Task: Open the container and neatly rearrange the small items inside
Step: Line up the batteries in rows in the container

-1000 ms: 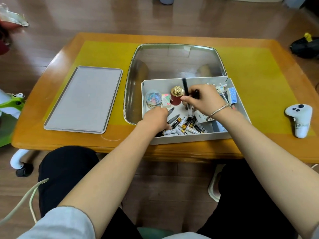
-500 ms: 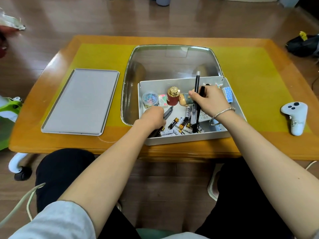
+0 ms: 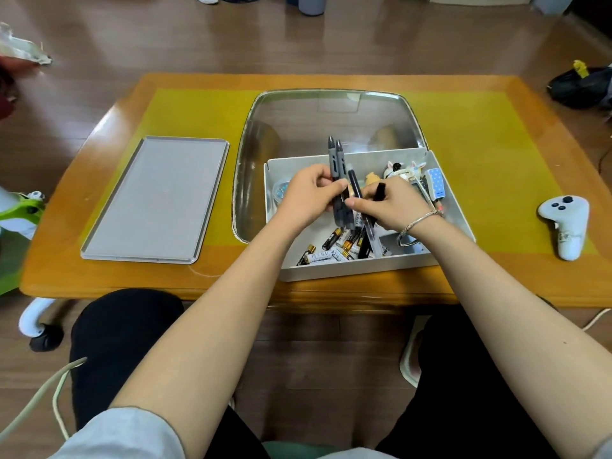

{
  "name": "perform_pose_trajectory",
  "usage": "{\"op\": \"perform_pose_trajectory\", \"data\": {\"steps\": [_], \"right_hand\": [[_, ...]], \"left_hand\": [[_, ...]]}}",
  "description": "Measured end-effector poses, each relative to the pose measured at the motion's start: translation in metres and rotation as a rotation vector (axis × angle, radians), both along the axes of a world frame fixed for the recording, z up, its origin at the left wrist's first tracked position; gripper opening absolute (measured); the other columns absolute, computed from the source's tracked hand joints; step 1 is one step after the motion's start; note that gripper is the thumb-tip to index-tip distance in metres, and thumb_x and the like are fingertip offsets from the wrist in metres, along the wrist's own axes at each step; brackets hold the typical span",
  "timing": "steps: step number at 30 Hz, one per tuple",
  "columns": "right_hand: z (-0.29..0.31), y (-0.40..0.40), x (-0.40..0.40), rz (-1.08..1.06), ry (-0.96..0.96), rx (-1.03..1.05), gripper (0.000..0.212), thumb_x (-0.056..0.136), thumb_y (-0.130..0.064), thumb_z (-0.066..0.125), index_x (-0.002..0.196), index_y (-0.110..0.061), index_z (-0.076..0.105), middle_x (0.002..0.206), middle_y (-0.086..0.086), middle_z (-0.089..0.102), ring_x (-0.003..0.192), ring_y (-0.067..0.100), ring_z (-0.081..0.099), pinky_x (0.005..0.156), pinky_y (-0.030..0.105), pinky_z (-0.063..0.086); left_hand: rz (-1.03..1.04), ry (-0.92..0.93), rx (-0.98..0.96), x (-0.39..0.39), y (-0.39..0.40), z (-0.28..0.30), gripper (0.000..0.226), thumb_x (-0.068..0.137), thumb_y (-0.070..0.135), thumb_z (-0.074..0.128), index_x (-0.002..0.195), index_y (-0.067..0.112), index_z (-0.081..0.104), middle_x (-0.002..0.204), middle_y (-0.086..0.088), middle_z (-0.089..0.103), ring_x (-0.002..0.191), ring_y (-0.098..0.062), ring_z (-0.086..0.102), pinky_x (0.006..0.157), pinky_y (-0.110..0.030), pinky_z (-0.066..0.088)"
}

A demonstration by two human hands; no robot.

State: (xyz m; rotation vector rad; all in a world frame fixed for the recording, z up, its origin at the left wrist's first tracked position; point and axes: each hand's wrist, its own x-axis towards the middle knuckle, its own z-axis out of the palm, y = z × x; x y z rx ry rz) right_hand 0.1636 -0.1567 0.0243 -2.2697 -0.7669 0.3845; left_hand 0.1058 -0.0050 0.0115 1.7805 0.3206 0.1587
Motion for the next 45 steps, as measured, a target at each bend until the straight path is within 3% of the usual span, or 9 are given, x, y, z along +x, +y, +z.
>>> {"op": "perform_pose_trajectory", "data": {"steps": [6,9,16,20,22,25,30,37,45], "right_hand": [[0.001,0.0,0.002,-0.063,-0.042,0.047,0.035,0.077,-0.024,0.076,0.05,-0.027,0.055,0.045,-0.01,0.046,0.044,0.001,0.04,0.044,0.012,0.029],[0.006,0.002,0.005,-0.05,-0.101,-0.022,0.02,0.078,-0.027,0.073,0.08,-0.006,0.071,0.068,0.011,0.066,0.059,0.01,0.051,0.055,0.024,0.037],[0.016,0.003,0.009,0.027,-0.228,-0.129,0.019,0.08,-0.022,0.069,0.073,-0.019,0.052,0.058,-0.003,0.049,0.064,0.018,0.047,0.049,0.019,0.03],[0.032,0.004,0.025,-0.008,-0.333,-0.269,0.011,0.084,-0.025,0.063,0.079,-0.017,0.058,0.077,0.011,0.062,0.082,0.031,0.058,0.063,0.027,0.034],[0.042,0.01,0.035,-0.004,-0.46,-0.425,0.019,0.088,-0.026,0.06,0.096,-0.008,0.06,0.092,0.019,0.064,0.089,0.035,0.06,0.068,0.032,0.041],[0.052,0.024,0.051,0.014,-0.498,-0.603,0.021,0.089,-0.021,0.059,0.102,-0.006,0.06,0.097,0.021,0.064,0.091,0.036,0.062,0.071,0.035,0.046],[0.043,0.031,0.07,0.006,-0.527,-0.8,0.021,0.09,-0.003,0.048,0.106,0.0,0.061,0.104,0.023,0.062,0.095,0.039,0.061,0.078,0.04,0.049],[0.015,0.023,0.076,0.007,-0.547,-0.788,0.028,0.084,0.004,0.057,0.112,-0.001,0.06,0.112,0.019,0.051,0.098,0.04,0.058,0.08,0.044,0.05],[0.005,0.015,0.083,0.014,-0.564,-0.555,0.032,0.084,-0.001,0.059,0.115,-0.005,0.062,0.111,0.018,0.054,0.097,0.04,0.057,0.079,0.044,0.049]], "left_hand": [[0.045,-0.055,-0.189,0.007,-0.014,-0.002,0.006,0.092,0.009,0.061,0.088,0.014,0.061,0.077,-0.006,0.062,0.075,-0.017,0.06,0.07,-0.03,0.055],[0.099,-0.068,-0.321,0.011,-0.02,-0.005,0.006,0.092,0.008,0.06,0.097,0.008,0.063,0.08,-0.005,0.06,0.077,-0.013,0.06,0.068,-0.023,0.057],[0.115,-0.053,-0.406,0.016,-0.027,-0.002,0.021,0.09,0.007,0.063,0.111,0.001,0.061,0.076,0.0,0.058,0.061,-0.004,0.059,0.066,-0.023,0.054],[0.174,-0.047,-0.086,0.016,-0.011,0.002,0.032,0.09,0.017,0.065,0.118,0.006,0.056,0.085,0.002,0.06,0.067,0.0,0.057,0.068,-0.02,0.049],[0.227,-0.034,0.197,0.013,0.004,-0.001,0.028,0.091,0.02,0.062,0.117,0.011,0.057,0.098,0.0,0.059,0.087,-0.007,0.059,0.08,-0.025,0.05],[0.28,-0.005,0.565,0.007,0.023,-0.01,0.026,0.092,0.021,0.057,0.117,0.016,0.059,0.113,-0.003,0.056,0.113,-0.021,0.049,0.093,-0.033,0.04],[0.34,0.064,0.956,-0.002,0.038,-0.023,0.031,0.089,0.025,0.058,0.119,0.018,0.056,0.129,-0.006,0.049,0.122,-0.026,0.038,0.096,-0.04,0.033],[0.303,0.085,0.932,-0.014,0.042,-0.034,0.052,0.088,0.019,0.061,0.135,0.013,0.041,0.144,-0.011,0.035,0.129,-0.03,0.034,0.102,-0.044,0.038],[0.254,0.177,0.554,-0.029,0.047,-0.043,0.076,0.091,0.009,0.057,0.151,0.019,0.011,0.146,-0.013,0.033,0.127,-0.029,0.043,0.093,-0.038,0.044]]}}
